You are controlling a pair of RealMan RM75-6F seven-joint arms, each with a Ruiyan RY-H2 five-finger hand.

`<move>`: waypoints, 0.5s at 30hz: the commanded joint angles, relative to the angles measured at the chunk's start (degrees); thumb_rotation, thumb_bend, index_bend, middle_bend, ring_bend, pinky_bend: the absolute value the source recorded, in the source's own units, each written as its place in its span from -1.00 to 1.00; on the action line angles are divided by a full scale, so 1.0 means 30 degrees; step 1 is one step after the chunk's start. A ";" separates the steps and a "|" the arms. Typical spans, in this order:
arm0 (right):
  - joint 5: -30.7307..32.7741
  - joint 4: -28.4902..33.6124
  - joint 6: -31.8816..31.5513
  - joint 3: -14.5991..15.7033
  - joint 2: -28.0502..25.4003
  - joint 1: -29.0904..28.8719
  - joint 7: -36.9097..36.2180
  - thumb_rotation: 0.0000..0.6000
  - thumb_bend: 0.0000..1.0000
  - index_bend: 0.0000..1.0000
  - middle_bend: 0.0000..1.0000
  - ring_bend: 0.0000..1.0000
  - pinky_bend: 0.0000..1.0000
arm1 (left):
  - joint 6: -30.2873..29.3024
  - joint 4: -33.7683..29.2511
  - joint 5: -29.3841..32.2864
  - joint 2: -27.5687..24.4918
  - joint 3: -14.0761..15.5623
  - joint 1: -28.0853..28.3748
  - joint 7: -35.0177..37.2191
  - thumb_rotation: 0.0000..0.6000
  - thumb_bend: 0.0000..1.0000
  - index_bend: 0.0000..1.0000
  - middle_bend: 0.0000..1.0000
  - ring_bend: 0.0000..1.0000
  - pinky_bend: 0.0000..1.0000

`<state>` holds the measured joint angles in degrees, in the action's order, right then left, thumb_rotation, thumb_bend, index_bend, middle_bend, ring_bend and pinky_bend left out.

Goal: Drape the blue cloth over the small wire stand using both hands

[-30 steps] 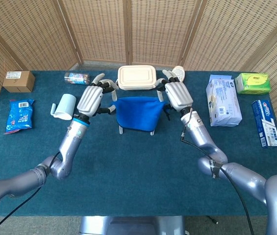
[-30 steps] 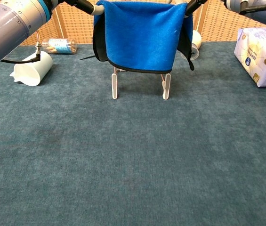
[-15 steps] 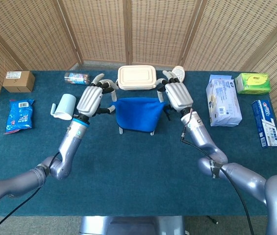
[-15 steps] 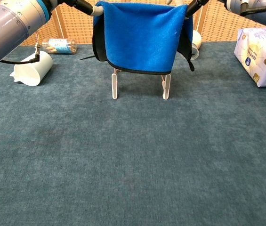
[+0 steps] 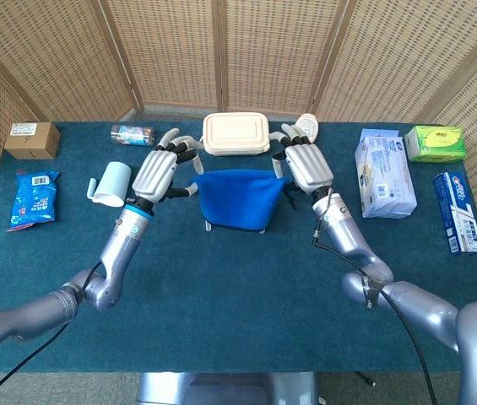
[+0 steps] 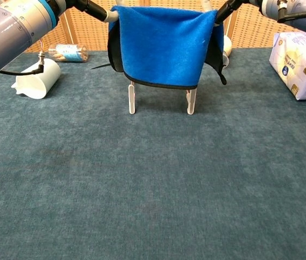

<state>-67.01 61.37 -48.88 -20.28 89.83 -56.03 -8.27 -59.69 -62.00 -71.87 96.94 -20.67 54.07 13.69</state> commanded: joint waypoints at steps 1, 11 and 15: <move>-0.0043 0.0039 0.0063 0.0071 -0.0092 0.0059 0.0007 1.00 -0.27 -0.29 -0.68 -1.00 -0.89 | 0.0004 -0.0006 -0.0021 -0.0012 0.0017 -0.0006 -0.0003 1.00 -0.09 0.05 -0.43 -0.61 -0.91; -0.0171 0.0192 0.0196 0.0209 -0.0329 0.0157 0.0027 1.00 -0.37 -0.48 -0.76 -1.00 -0.94 | 0.0010 -0.0117 -0.0061 -0.0134 0.0106 -0.0112 -0.0022 1.00 -0.09 -0.01 -0.47 -0.64 -0.93; -0.0189 0.0215 0.0190 0.0225 -0.0342 0.0183 0.0031 1.00 -0.48 -0.54 -0.79 -1.00 -0.96 | 0.0006 -0.0168 -0.0056 -0.0203 0.0146 -0.0189 -0.0021 1.00 -0.09 -0.07 -0.50 -0.67 -0.94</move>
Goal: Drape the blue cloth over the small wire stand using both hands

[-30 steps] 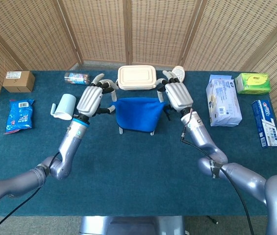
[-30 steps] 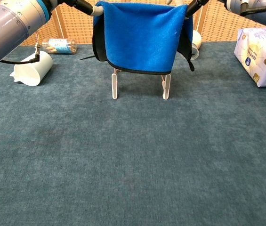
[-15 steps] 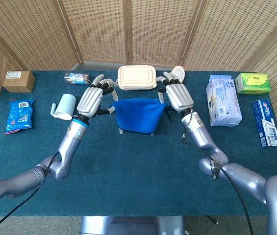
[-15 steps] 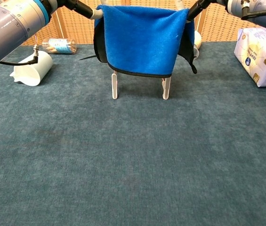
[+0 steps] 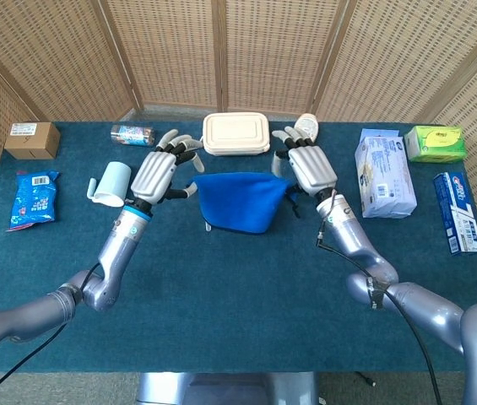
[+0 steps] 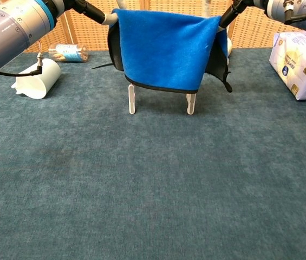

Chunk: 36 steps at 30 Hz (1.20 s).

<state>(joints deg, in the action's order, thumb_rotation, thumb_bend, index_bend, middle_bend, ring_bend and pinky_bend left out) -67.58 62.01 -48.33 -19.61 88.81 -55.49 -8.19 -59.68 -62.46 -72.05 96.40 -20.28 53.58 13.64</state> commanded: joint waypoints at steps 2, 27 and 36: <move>-0.0071 -0.0062 0.0077 0.0109 -0.0002 -0.0029 0.0196 1.00 -0.53 -0.57 -0.81 -1.00 -0.99 | 0.0053 -0.0069 0.0029 -0.0090 0.0090 -0.0120 0.0022 1.00 -0.10 -0.11 -0.54 -0.69 -0.95; 0.0264 0.0291 0.0427 0.0109 -0.0287 -0.0115 0.1055 1.00 -0.90 -0.88 -0.94 -1.00 -1.00 | 0.0599 -0.0722 0.0083 -0.0873 0.0405 -0.0436 -0.0445 1.00 -0.31 -0.82 -1.00 -1.00 -1.00; 0.0553 0.0463 0.0693 0.0182 -0.0472 -0.0140 0.1619 1.00 -1.00 -0.95 -0.98 -1.00 -1.00 | 0.0782 -0.0987 0.0205 -0.1156 0.0436 -0.0492 -0.0770 1.00 -0.35 -0.93 -1.00 -1.00 -1.00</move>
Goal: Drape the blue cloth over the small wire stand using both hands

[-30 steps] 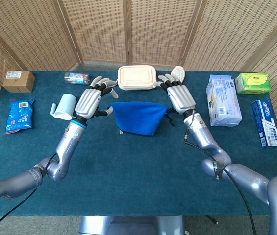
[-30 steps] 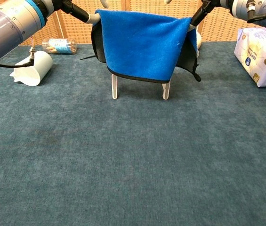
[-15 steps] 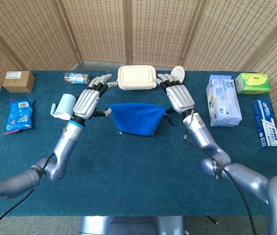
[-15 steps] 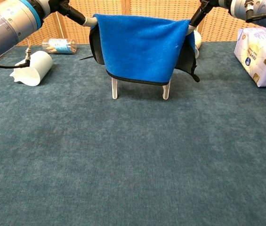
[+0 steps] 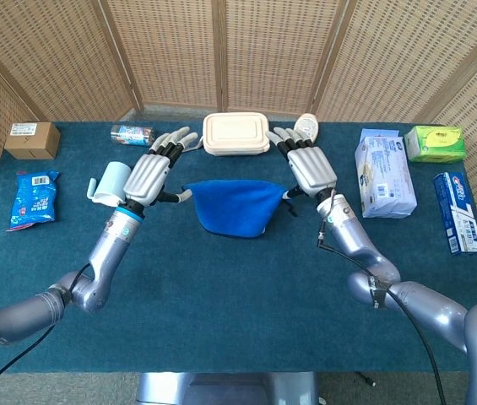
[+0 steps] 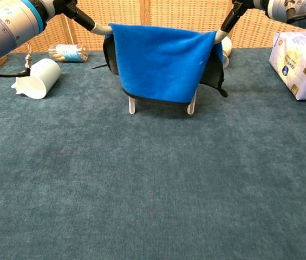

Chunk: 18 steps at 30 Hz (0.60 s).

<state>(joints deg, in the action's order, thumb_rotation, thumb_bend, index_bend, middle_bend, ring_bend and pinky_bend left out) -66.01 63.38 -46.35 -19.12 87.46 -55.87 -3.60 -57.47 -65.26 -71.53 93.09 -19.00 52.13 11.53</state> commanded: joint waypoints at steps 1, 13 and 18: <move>0.0042 -0.0001 0.0058 0.0030 -0.0033 -0.0021 0.0136 1.00 -1.00 -0.97 -0.98 -1.00 -1.00 | 0.0054 -0.0076 0.0041 -0.0071 0.0013 -0.0015 -0.0088 1.00 -0.35 -0.94 -1.00 -1.00 -1.00; 0.0163 0.0126 0.0451 0.0319 -0.0289 -0.0054 0.0819 1.00 -1.00 -1.00 -1.00 -1.00 -1.00 | 0.0780 -0.0739 0.0378 -0.0790 0.0234 -0.0144 -0.0679 1.00 -0.39 -1.00 -1.00 -1.00 -1.00; 0.0233 0.0229 0.0701 0.0495 -0.0507 -0.0059 0.1214 1.00 -1.00 -1.00 -1.00 -1.00 -1.00 | 0.0923 -0.1029 0.0477 -0.0989 0.0210 -0.0151 -0.0760 1.00 -0.39 -1.00 -1.00 -1.00 -1.00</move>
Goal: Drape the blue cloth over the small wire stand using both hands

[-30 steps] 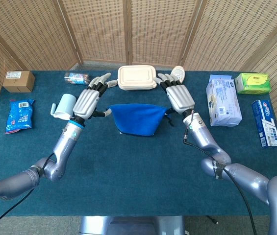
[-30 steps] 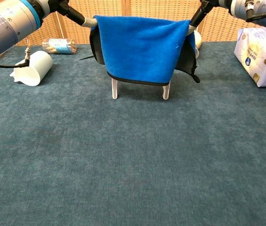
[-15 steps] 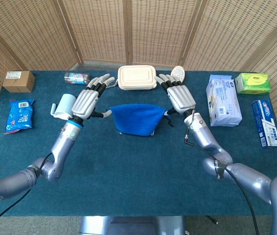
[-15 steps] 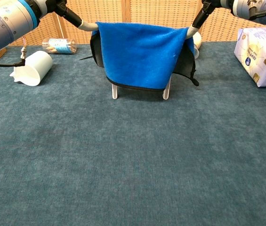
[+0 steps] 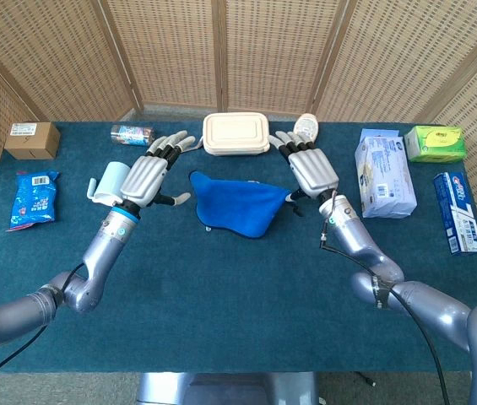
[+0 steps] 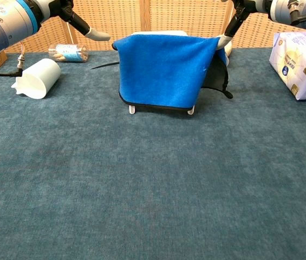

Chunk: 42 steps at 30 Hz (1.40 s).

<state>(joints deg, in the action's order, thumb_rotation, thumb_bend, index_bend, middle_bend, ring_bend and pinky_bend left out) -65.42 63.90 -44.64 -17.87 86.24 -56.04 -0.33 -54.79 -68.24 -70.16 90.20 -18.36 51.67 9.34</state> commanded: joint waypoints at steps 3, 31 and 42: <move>0.0040 0.0163 0.0232 0.0184 -0.0237 0.0004 0.0335 1.00 -1.00 -1.00 -1.00 -1.00 -1.00 | 0.0011 -0.0068 0.0054 -0.0026 -0.0030 0.0000 -0.0049 1.00 -0.39 -1.00 -1.00 -1.00 -1.00; -0.0845 0.0716 0.0603 0.1479 -0.1089 0.0034 0.2247 1.00 -1.00 -1.00 -1.00 -1.00 -1.00 | -0.0133 -0.0894 0.0187 -0.0633 -0.0020 -0.0293 -0.0246 1.00 -0.41 -1.00 -1.00 -1.00 -1.00; -0.0841 0.1787 -0.0155 0.1621 -0.1936 0.0846 0.2104 1.00 -1.00 -1.00 -1.00 -1.00 -1.00 | -0.0535 -0.2276 0.0467 -0.1715 0.0114 -0.1120 -0.0363 1.00 -0.43 -1.00 -1.00 -1.00 -1.00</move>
<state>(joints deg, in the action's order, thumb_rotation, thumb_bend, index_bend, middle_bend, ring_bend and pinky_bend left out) -67.88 68.44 -44.59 -13.12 81.05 -54.05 6.17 -56.06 -74.02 -68.89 85.92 -18.26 49.02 8.31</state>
